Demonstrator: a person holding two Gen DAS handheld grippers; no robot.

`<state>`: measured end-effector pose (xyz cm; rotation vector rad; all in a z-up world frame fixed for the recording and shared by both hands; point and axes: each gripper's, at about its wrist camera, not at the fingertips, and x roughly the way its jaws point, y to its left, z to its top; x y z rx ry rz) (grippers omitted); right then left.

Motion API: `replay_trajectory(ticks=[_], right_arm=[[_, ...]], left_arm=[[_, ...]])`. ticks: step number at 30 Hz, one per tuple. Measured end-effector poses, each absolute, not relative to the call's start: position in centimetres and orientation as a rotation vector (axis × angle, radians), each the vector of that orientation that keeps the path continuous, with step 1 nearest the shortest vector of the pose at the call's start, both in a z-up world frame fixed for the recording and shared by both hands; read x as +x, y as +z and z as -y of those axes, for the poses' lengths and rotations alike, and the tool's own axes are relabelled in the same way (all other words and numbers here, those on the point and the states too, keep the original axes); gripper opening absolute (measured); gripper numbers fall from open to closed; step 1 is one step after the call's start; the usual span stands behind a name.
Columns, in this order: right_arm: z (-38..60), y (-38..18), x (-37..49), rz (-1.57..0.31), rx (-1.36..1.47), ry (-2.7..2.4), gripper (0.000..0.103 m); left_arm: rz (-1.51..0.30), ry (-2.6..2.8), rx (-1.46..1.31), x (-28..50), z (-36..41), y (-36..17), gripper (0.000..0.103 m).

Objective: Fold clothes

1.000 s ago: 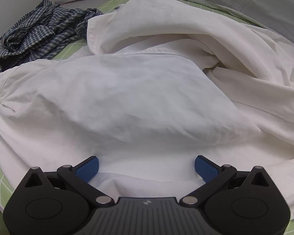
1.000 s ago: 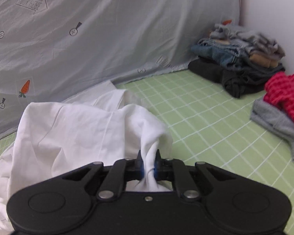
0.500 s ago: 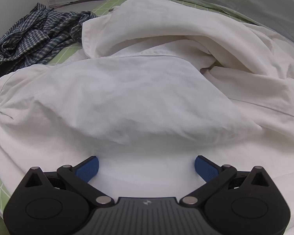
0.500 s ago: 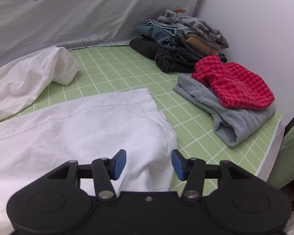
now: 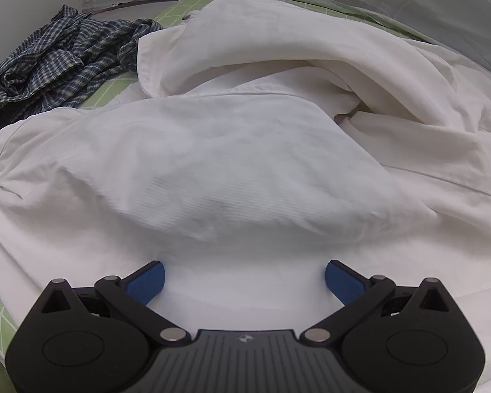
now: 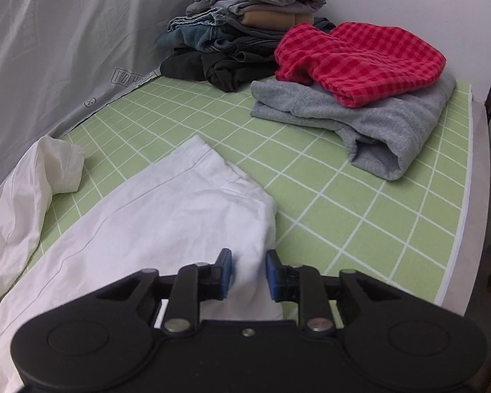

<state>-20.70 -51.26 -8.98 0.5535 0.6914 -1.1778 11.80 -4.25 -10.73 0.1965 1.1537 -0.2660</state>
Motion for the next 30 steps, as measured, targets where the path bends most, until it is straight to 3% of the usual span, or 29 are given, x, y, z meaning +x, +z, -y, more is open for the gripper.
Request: replay_trajectory(ticks=[8, 12, 16, 23, 26, 30], right_arm=[[42.6, -10.6, -8.1, -0.914, -0.266, -0.751, 0.009], [40.9, -12.8, -6.5, -0.971, -0.295, -0.723, 0.01], [42.0, -11.3, -8.0, -0.918, -0.153, -0.716, 0.021], [42.7, -9.3, -10.2, -0.844, 0.003, -0.753, 0.027], [42.9, -8.5, -10.4, -0.819, 0.017, -0.778, 0.033], [44.0, -6.0, -12.4, -0.711, 0.101, -0.859, 0.048]], left_arm=[[-1.16, -0.265, 0.197, 11.8, 4.2, -10.7, 0.103], [-1.16, -0.264, 0.196, 11.8, 4.3, -10.7, 0.103], [-1.154, -0.263, 0.195, 11.7, 4.3, -10.7, 0.103], [-1.148, -0.266, 0.195, 11.6, 4.3, -10.8, 0.103], [-1.146, -0.267, 0.196, 11.5, 4.3, -10.8, 0.103], [-1.144, -0.267, 0.196, 11.5, 4.3, -10.8, 0.103]])
